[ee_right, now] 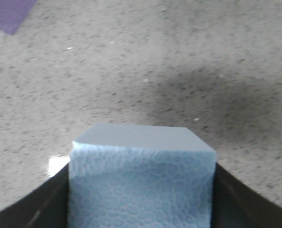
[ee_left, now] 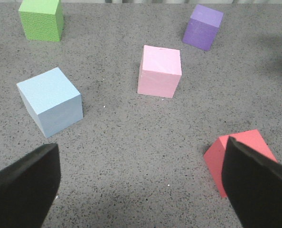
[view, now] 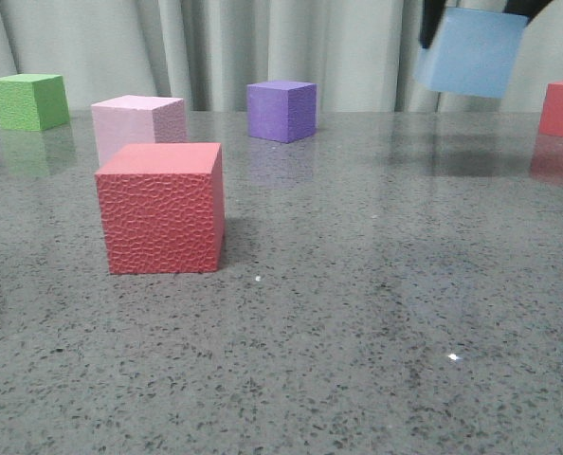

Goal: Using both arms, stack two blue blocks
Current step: 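Lift the light blue cube with the right gripper toward the table center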

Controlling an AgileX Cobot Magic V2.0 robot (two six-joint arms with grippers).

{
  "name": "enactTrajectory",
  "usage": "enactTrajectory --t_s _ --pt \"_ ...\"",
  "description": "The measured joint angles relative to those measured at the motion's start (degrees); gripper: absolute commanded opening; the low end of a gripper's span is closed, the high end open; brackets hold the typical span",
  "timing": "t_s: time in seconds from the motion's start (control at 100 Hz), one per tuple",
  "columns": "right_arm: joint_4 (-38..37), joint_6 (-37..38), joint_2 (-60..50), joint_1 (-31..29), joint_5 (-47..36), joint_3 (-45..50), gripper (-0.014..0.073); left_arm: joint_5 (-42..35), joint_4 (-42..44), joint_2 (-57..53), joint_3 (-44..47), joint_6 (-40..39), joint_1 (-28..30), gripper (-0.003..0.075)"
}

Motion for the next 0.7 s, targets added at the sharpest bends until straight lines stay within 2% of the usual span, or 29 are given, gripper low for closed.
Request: enactTrajectory --t_s 0.22,0.7 --pt "0.00 3.65 0.26 4.44 -2.06 -0.05 0.0371 0.00 0.00 0.00 0.00 0.00 0.00 0.0652" --pt "0.08 8.16 7.73 9.36 -4.95 -0.28 0.0371 0.00 0.00 0.00 0.00 0.00 0.00 0.0652"
